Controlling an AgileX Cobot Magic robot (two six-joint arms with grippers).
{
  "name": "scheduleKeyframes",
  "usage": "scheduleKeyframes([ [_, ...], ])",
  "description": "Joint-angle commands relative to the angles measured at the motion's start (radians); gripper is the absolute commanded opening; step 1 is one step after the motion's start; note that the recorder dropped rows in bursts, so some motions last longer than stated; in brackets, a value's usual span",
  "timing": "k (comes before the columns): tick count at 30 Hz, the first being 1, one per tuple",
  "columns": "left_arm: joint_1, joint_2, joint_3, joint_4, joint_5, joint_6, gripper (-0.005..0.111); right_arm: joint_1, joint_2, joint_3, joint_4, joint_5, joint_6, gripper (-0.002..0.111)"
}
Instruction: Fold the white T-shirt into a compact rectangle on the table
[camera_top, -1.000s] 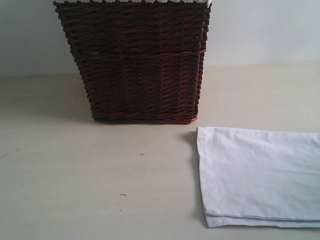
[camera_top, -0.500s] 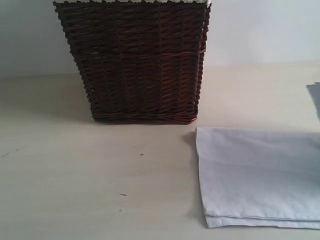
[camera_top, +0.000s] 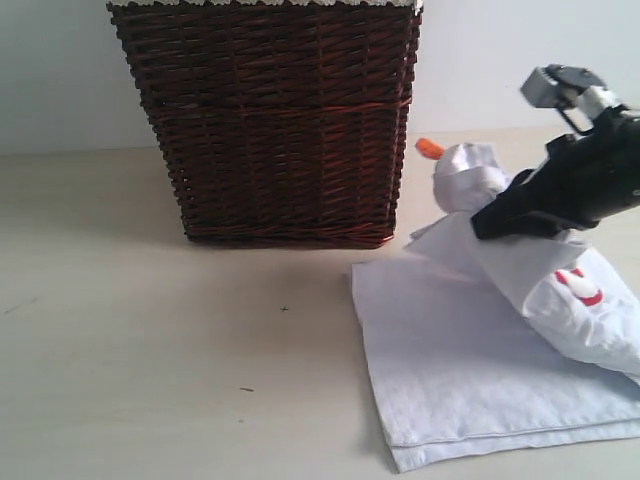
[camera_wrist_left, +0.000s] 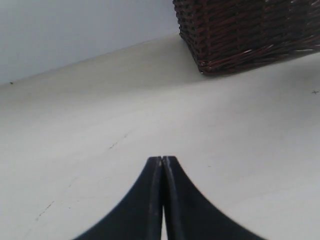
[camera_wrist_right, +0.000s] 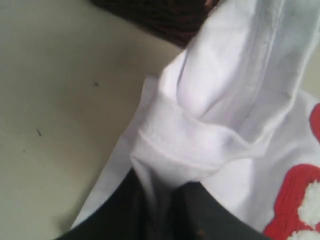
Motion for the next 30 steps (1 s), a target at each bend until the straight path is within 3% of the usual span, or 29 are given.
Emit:
scheduleKeyframes([
  [1, 0.003, 0.005, 0.001, -0.002, -0.008, -0.001, 0.002, 0.102, 0.056, 0.005, 0.095, -0.089, 0.002, 0.0],
  [5, 0.003, 0.005, 0.001, -0.002, -0.008, -0.001, 0.002, 0.165, 0.098, 0.005, 0.135, -0.123, -0.001, 0.0],
  [8, 0.003, 0.005, 0.001, -0.002, -0.008, -0.001, 0.002, 0.203, 0.134, 0.005, 0.126, -0.096, -0.003, 0.01],
  [12, 0.003, 0.005, 0.001, -0.002, -0.008, -0.001, 0.002, 0.257, 0.176, 0.005, 0.121, -0.066, -0.063, 0.048],
  [15, 0.003, 0.005, 0.001, -0.002, -0.008, -0.001, 0.002, 0.284, 0.176, 0.005, 0.125, -0.105, -0.062, 0.066],
  [16, 0.003, 0.005, 0.001, -0.002, -0.008, -0.001, 0.002, 0.286, 0.172, 0.005, 0.13, -0.107, -0.062, 0.067],
  [22, 0.003, 0.005, 0.001, -0.002, -0.008, -0.001, 0.002, 0.263, 0.106, 0.005, 0.04, -0.106, -0.03, 0.058],
  [27, 0.003, 0.005, 0.001, -0.002, -0.008, -0.001, 0.002, 0.263, 0.137, 0.007, -0.202, -0.067, 0.1, 0.021],
  [30, 0.003, 0.005, 0.001, -0.002, -0.008, -0.001, 0.002, 0.263, 0.188, 0.026, -0.223, -0.066, 0.104, 0.0],
])
